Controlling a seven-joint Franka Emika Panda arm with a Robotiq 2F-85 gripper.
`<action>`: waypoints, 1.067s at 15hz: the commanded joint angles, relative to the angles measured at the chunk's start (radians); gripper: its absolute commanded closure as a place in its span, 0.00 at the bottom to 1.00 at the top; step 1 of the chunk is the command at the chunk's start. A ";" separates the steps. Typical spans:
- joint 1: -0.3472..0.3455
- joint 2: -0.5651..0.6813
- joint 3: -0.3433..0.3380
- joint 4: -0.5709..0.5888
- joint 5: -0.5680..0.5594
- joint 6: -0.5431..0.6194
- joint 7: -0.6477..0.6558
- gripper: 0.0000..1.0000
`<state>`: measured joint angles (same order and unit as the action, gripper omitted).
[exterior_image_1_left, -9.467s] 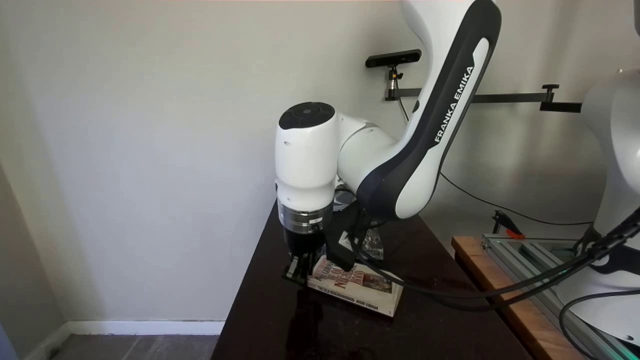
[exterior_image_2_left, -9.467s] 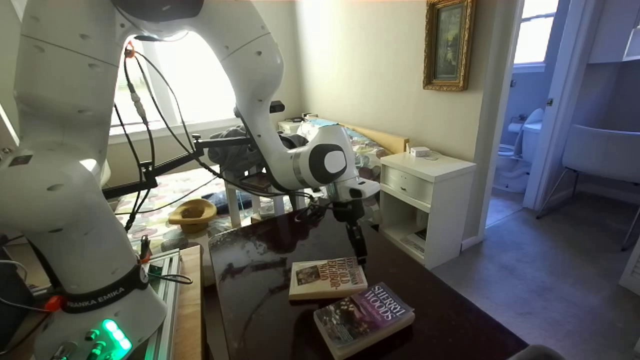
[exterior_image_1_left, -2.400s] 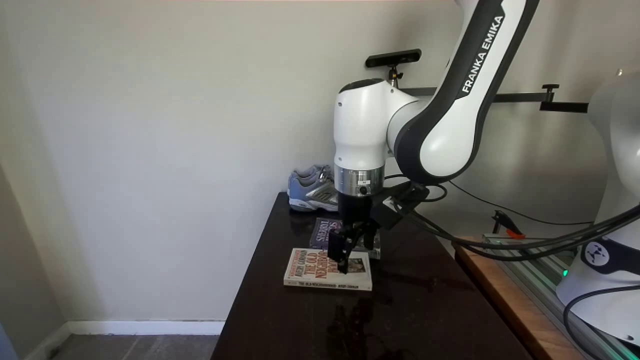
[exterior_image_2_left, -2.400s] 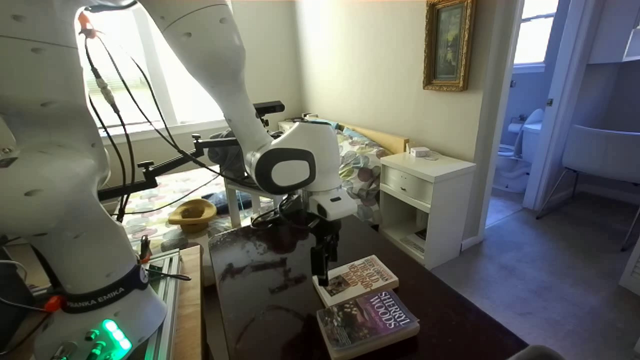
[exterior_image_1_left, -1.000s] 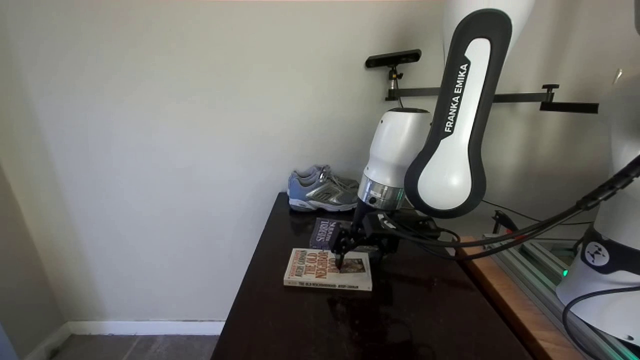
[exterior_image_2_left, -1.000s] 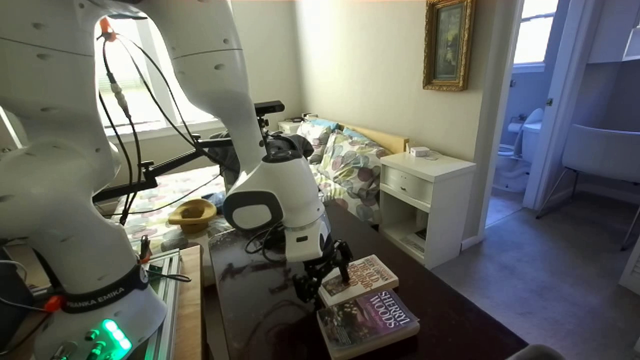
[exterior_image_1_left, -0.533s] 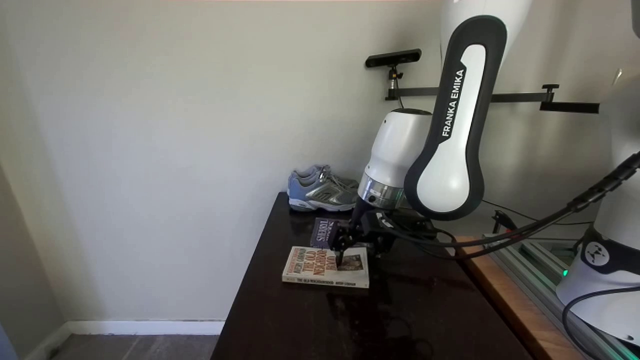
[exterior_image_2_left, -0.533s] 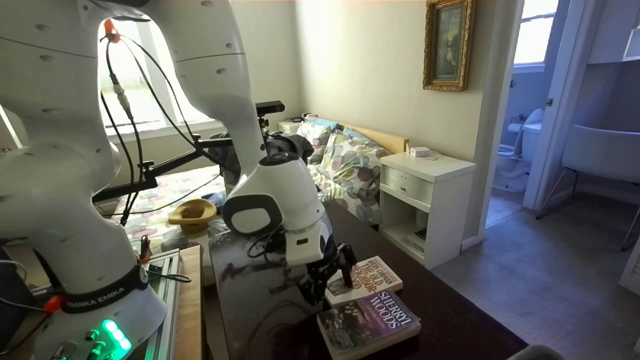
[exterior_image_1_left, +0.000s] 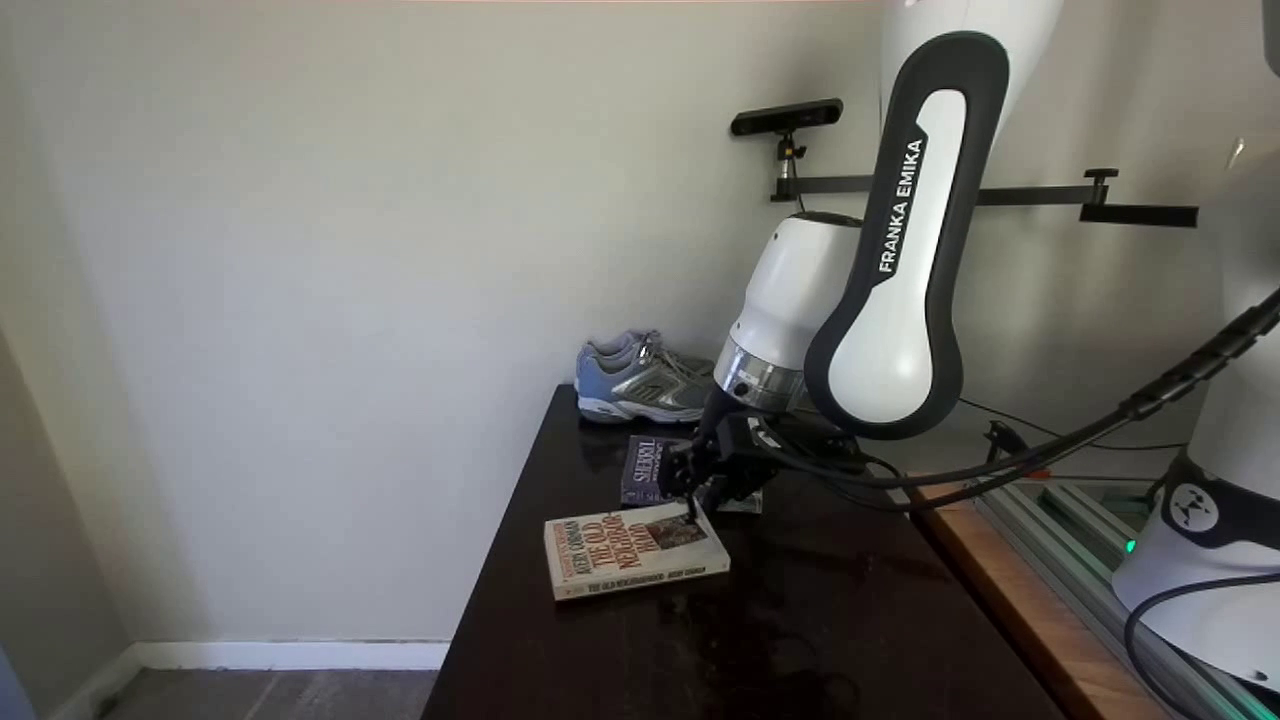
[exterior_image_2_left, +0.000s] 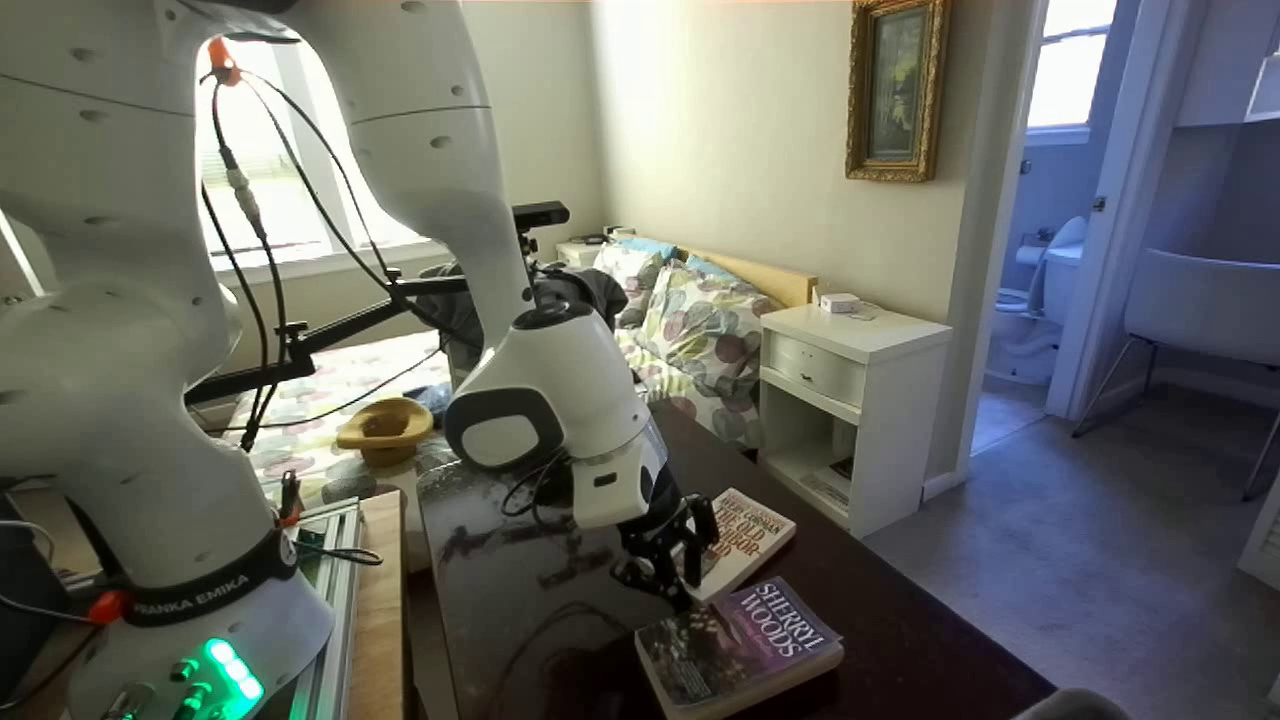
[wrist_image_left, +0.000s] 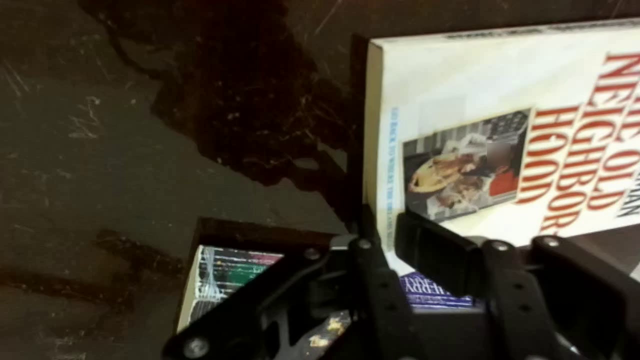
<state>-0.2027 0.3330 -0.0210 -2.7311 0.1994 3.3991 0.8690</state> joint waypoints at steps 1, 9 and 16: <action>0.013 -0.001 0.005 -0.004 0.009 0.027 0.008 1.00; 0.000 -0.032 0.023 -0.015 -0.003 0.037 0.015 0.99; -0.017 -0.123 0.055 -0.049 -0.011 0.042 0.023 0.99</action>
<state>-0.2008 0.2828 0.0104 -2.7391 0.1986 3.4282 0.8723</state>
